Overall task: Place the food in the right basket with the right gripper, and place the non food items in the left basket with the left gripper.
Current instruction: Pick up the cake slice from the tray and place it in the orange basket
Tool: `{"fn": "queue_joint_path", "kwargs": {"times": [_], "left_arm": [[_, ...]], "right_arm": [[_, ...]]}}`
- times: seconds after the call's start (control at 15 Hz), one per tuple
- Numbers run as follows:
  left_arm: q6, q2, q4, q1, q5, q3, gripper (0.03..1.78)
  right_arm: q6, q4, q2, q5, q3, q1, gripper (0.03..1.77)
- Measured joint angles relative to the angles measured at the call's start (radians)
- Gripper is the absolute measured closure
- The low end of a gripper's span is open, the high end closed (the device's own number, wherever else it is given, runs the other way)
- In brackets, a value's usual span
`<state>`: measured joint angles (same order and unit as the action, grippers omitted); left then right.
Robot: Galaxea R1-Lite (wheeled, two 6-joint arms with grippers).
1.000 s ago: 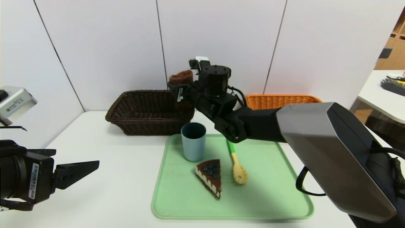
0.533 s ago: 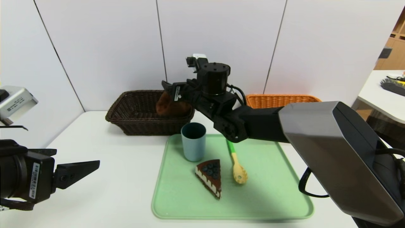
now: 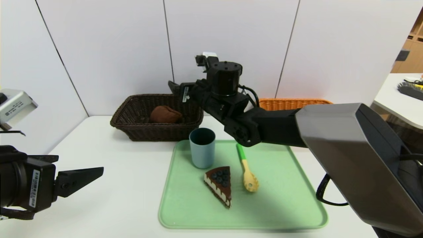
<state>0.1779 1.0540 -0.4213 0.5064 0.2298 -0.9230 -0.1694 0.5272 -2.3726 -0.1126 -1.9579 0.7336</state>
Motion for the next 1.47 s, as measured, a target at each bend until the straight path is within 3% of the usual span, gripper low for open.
{"fn": "queue_joint_path", "kwargs": {"times": [0.13, 0.33, 0.6, 0.8, 1.0, 1.13, 1.47], "left_arm": [[-0.001, -0.004, 0.000, 0.000, 0.000, -0.004, 0.12], [0.000, -0.018, -0.002, 0.000, -0.001, -0.003, 0.12], [0.001, -0.025, 0.000, 0.005, -0.001, -0.004, 0.12], [0.005, -0.027, 0.018, 0.025, -0.001, -0.004, 0.12], [0.008, -0.027, 0.020, 0.029, -0.021, -0.001, 0.12], [0.010, -0.028, 0.020, 0.029, -0.026, 0.002, 0.12], [0.011, -0.039, 0.019, 0.029, -0.028, 0.006, 0.12]], "right_arm": [[0.000, -0.086, 0.068, -0.006, 0.000, 0.009, 0.13], [0.000, -0.376, 0.236, -0.027, 0.000, 0.028, 0.12], [-0.013, -0.858, 0.420, -0.134, 0.000, 0.055, 0.11], [-0.098, -1.187, 0.497, -0.202, 0.000, 0.073, 0.11], [-0.272, -1.486, 0.516, -0.190, 0.000, 0.096, 0.11], [-0.379, -1.613, 0.491, -0.142, 0.000, 0.111, 0.11], [-0.514, -1.680, 0.397, -0.083, 0.000, 0.166, 0.11]]}}
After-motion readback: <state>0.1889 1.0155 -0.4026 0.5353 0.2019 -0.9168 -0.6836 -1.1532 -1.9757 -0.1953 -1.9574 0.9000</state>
